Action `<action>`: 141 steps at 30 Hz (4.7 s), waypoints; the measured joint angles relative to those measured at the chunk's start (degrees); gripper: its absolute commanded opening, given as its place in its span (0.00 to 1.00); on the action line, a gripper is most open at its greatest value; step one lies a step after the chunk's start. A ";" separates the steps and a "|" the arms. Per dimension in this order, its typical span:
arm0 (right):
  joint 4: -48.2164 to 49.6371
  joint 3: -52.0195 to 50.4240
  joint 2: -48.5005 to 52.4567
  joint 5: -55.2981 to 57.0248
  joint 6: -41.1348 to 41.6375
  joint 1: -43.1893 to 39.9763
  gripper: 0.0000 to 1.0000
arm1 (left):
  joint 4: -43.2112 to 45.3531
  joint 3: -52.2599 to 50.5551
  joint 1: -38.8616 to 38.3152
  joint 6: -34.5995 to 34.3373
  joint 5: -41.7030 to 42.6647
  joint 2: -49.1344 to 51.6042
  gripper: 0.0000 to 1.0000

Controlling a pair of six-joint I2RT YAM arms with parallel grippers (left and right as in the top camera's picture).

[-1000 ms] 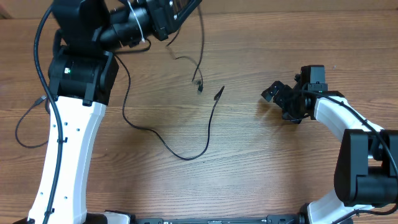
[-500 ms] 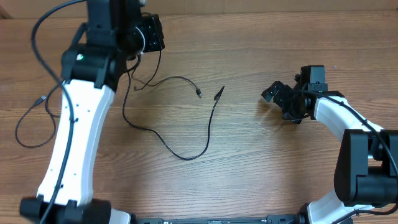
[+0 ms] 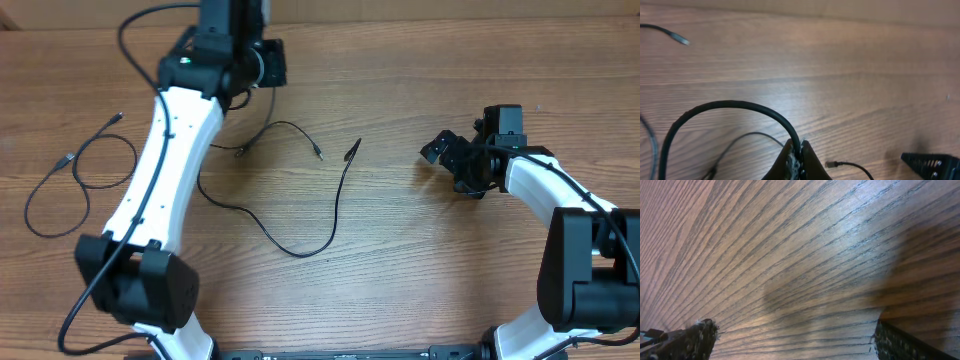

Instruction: Untangle cables

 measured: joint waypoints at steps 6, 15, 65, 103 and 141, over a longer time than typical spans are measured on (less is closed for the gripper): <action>-0.02 0.00 0.00 -0.02 0.02 -0.02 1.00 | 0.17 0.00 -3.04 1.09 -0.04 3.54 0.04; -0.02 0.00 0.00 -0.02 0.04 -0.02 1.00 | -2.62 0.00 -4.31 1.20 -2.36 10.08 0.04; -0.07 0.00 0.00 0.00 0.00 -0.02 1.00 | -10.32 -0.39 -5.79 -17.79 -11.23 19.15 0.53; -0.04 0.00 0.00 -0.02 0.02 -0.02 1.00 | -7.78 -0.46 -7.30 -21.59 -11.34 19.15 0.47; -0.04 0.00 0.00 -0.02 0.00 -0.02 1.00 | -6.95 0.22 -7.23 -19.50 -11.37 20.96 0.04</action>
